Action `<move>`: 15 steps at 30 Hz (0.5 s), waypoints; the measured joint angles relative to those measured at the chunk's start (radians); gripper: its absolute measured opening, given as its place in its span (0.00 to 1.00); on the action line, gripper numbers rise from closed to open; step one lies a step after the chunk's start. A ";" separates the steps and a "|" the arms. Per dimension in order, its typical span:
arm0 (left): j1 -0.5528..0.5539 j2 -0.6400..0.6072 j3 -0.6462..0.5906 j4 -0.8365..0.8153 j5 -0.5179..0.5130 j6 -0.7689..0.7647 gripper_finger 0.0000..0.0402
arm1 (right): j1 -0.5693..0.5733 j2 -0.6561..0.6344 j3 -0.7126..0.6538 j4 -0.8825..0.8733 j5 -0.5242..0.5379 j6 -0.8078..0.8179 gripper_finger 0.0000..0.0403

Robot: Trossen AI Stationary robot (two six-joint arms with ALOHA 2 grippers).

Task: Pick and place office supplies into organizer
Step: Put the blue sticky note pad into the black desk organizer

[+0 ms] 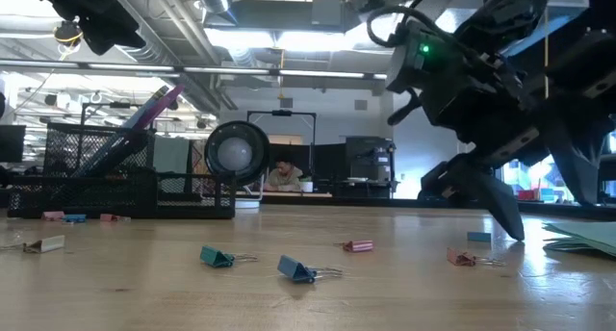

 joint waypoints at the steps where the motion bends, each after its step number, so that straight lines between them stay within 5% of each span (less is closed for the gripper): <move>1: 0.000 0.000 0.000 0.000 0.000 0.000 0.39 | 0.000 0.007 0.001 0.003 -0.009 0.000 0.60; 15: 0.000 0.000 0.000 0.000 0.000 -0.010 0.39 | 0.000 0.037 0.001 0.027 -0.092 -0.003 0.60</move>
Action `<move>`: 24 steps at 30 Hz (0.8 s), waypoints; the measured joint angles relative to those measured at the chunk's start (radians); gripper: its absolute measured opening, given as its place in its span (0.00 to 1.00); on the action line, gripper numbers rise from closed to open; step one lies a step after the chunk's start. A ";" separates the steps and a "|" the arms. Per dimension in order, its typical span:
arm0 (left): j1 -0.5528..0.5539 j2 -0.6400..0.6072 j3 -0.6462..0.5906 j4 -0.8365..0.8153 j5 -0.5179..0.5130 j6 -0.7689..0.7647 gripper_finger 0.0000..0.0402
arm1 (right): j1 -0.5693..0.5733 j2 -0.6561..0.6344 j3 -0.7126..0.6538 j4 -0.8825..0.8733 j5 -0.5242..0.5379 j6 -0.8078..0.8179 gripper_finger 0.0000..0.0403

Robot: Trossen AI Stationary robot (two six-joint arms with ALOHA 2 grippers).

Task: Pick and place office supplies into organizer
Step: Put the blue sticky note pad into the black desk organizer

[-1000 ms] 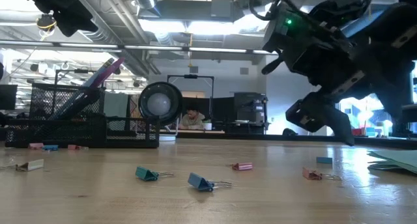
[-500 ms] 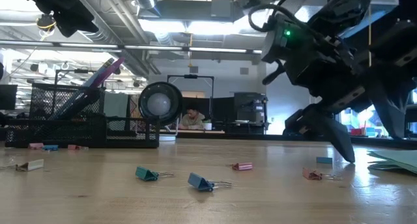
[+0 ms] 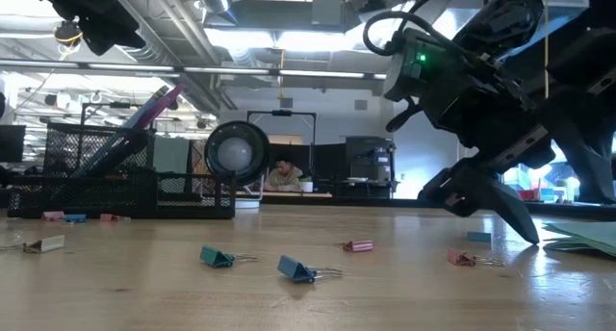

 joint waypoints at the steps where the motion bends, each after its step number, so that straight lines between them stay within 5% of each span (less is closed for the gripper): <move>1: 0.000 0.000 0.000 0.000 0.000 0.000 0.39 | 0.000 0.000 0.000 0.000 0.000 0.000 0.60; 24: 0.000 0.000 0.000 0.000 0.000 0.000 0.39 | 0.001 0.002 -0.002 0.000 -0.104 0.006 0.60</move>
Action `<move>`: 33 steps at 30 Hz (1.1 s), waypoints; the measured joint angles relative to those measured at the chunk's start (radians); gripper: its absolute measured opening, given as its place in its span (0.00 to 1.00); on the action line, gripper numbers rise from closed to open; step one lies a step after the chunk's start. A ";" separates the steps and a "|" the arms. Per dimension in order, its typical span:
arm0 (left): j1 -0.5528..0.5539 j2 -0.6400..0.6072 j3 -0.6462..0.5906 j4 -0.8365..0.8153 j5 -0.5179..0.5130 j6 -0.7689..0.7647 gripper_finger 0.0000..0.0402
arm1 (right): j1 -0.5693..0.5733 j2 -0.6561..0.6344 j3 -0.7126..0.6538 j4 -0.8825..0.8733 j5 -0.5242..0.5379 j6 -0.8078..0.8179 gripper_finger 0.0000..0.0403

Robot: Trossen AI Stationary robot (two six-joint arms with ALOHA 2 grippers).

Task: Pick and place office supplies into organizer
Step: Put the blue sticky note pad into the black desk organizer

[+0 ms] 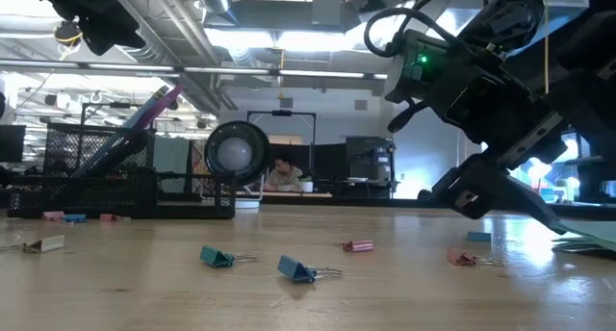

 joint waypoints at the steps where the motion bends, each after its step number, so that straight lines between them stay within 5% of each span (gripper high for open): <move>1: 0.000 0.000 0.000 0.000 0.000 0.000 0.39 | 0.000 0.000 0.000 0.000 0.000 0.000 0.60; 5: -0.002 0.004 -0.003 0.060 0.012 -0.017 0.39 | 0.000 0.000 0.000 0.000 0.000 0.001 0.60; 9: -0.026 0.054 -0.042 0.283 0.151 0.067 0.39 | 0.000 0.000 0.000 0.000 0.000 0.001 0.60; 23: -0.244 0.569 -0.080 0.849 0.168 0.457 0.39 | 0.000 0.000 0.000 0.000 0.008 0.028 0.60; 27: -0.325 0.710 -0.068 1.044 0.102 0.554 0.37 | -0.001 0.000 0.000 0.000 0.008 0.028 0.60; 33: -0.410 0.926 0.055 1.097 -0.079 0.645 0.32 | -0.001 0.000 0.000 0.003 0.009 0.068 0.60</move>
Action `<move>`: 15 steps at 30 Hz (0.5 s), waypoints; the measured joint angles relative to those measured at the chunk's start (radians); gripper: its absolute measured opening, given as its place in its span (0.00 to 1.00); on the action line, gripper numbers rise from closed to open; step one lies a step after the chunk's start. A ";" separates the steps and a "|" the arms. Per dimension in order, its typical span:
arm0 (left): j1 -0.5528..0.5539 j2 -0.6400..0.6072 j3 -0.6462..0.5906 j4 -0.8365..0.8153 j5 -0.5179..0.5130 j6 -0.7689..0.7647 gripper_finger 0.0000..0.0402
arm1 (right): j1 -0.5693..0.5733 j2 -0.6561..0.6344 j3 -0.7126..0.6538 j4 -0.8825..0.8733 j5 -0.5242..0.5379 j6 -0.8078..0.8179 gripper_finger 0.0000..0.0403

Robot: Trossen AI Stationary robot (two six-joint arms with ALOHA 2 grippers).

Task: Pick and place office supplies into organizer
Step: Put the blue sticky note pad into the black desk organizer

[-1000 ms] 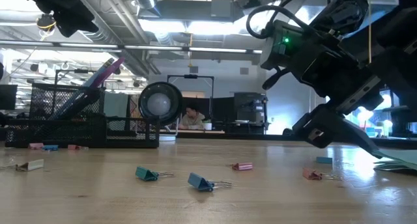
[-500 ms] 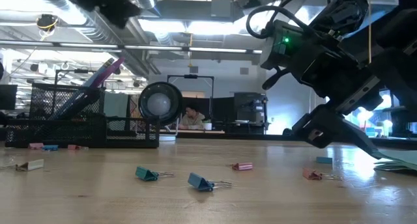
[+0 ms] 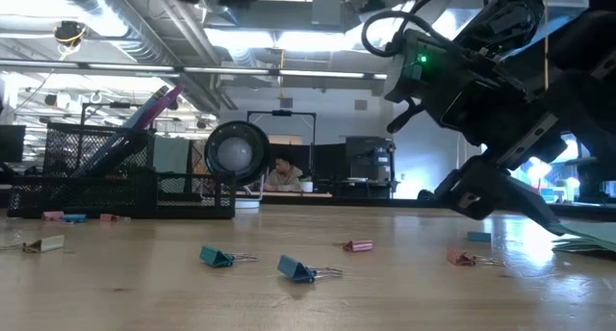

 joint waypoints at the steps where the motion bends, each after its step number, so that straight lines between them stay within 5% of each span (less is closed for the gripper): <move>1: -0.009 0.039 0.031 0.000 -0.011 0.008 0.31 | 0.000 0.000 0.000 0.000 0.000 0.006 0.60; 15: -0.082 0.498 0.418 -0.001 -0.110 0.144 0.20 | 0.001 -0.001 0.000 0.001 0.002 0.009 0.60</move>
